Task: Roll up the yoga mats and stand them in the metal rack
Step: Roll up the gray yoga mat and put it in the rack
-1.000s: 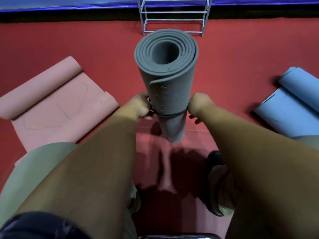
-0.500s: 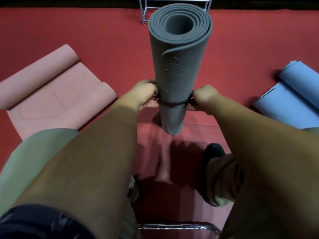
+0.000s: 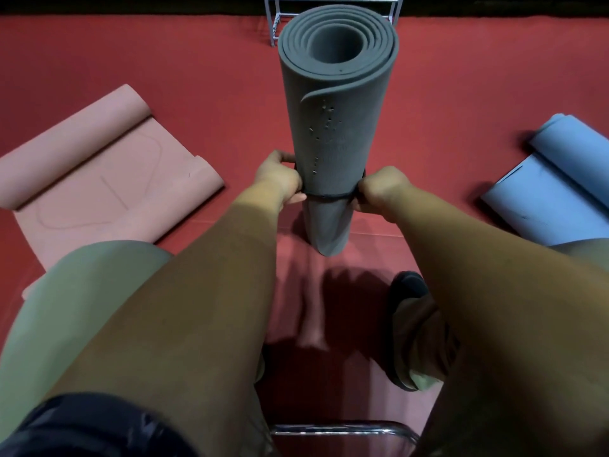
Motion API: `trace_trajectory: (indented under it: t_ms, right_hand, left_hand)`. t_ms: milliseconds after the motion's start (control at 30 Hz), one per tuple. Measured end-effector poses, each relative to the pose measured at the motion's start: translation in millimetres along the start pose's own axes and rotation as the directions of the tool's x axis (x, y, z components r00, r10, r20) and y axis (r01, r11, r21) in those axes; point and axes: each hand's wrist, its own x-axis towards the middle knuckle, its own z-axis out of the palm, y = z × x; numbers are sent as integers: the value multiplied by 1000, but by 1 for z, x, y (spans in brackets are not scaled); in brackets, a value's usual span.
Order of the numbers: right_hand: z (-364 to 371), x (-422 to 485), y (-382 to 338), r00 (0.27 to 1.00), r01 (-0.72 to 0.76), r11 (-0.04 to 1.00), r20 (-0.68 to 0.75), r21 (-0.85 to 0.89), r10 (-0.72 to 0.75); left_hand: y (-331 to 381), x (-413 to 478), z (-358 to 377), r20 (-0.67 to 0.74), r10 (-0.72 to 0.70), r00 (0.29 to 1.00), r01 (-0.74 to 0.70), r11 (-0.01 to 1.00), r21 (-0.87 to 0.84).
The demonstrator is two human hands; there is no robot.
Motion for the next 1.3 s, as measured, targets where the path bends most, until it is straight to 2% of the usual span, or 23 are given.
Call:
trace_trajectory:
  t_ms: [100, 200, 300, 433, 667, 733, 867, 1000, 1167, 1300]
  right_hand:
    - [2, -1, -3, 999, -43, 997, 23, 66, 41]
    - [0, 3, -4, 995, -86, 986, 62, 143, 78]
    - [-2, 12, -3, 997, -82, 978, 25, 194, 79]
    - [-2, 18, -5, 1000, -9, 978, 27, 210, 3]
    - [-2, 22, -4, 998, 57, 966, -52, 252, -46]
    - [-2, 21, -4, 997, 65, 965, -65, 255, -50]
    - [-8, 22, -1, 994, 57, 961, -100, 270, -31]
    - [-13, 21, 1, 995, 31, 958, -98, 286, -3]
    - [-15, 20, -10, 998, -18, 972, -60, 236, 33]
    - [-12, 19, -13, 994, -86, 946, -30, 312, 101]
  left_hand:
    - [3, 0, 1, 22, -22, 1000, 21, 999, 41]
    - [1, 10, -2, 1, 30, 1000, -30, 997, 71]
    - [6, 11, 0, 44, 6, 999, -6, 1000, -14]
    - [13, 16, 2, 72, -49, 996, 59, 988, -144]
    - [14, 26, 10, -31, -75, 997, 65, 964, -257]
    - [14, 27, 11, -26, -33, 999, 27, 978, -205]
    - [14, 25, 14, 69, 86, 994, -85, 996, -20]
    - [15, 21, 14, 126, 117, 985, -129, 987, 93]
    - [11, 23, 15, 116, 101, 988, -111, 990, 84]
    - [18, 22, 13, 63, 50, 997, -50, 999, -3]
